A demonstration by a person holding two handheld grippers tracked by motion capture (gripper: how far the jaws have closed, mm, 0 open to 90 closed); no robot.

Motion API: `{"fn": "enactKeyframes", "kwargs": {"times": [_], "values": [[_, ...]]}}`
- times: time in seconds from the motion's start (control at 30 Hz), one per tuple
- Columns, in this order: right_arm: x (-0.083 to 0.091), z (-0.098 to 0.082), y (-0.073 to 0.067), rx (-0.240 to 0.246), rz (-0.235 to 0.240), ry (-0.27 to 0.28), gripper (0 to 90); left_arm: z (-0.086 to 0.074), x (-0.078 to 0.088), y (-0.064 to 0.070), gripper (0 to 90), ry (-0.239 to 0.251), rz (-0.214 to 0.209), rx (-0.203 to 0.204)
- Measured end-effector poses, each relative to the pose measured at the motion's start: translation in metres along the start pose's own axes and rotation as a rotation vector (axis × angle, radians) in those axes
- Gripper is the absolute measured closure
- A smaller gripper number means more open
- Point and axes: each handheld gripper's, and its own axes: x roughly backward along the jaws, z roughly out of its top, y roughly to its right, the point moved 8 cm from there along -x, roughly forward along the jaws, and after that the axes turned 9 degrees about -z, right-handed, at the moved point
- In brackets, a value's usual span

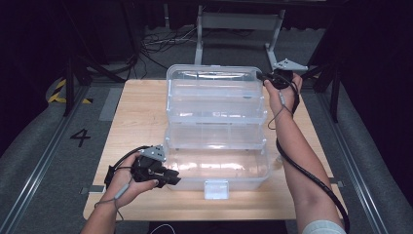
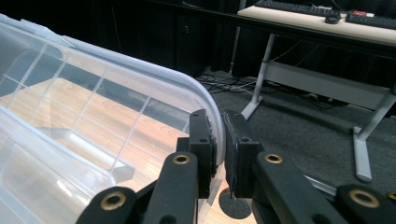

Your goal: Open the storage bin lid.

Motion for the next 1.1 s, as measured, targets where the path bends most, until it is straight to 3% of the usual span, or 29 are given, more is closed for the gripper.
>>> {"fn": "enactKeyframes", "kwargs": {"times": [0.2,0.47,1.1], "values": [[-0.009,-0.005,0.002,-0.015,0.019,-0.025,82.7,0.000,0.000,0.000,73.7,0.002,-0.007,0.005],[-0.017,-0.012,0.004,-0.072,0.030,-0.031,82.8,0.000,0.000,0.000,73.7,0.004,-0.009,0.003],[-0.033,-0.026,0.006,-0.104,0.036,-0.089,82.9,-0.001,0.000,-0.001,72.7,0.005,-0.010,0.003]]}}
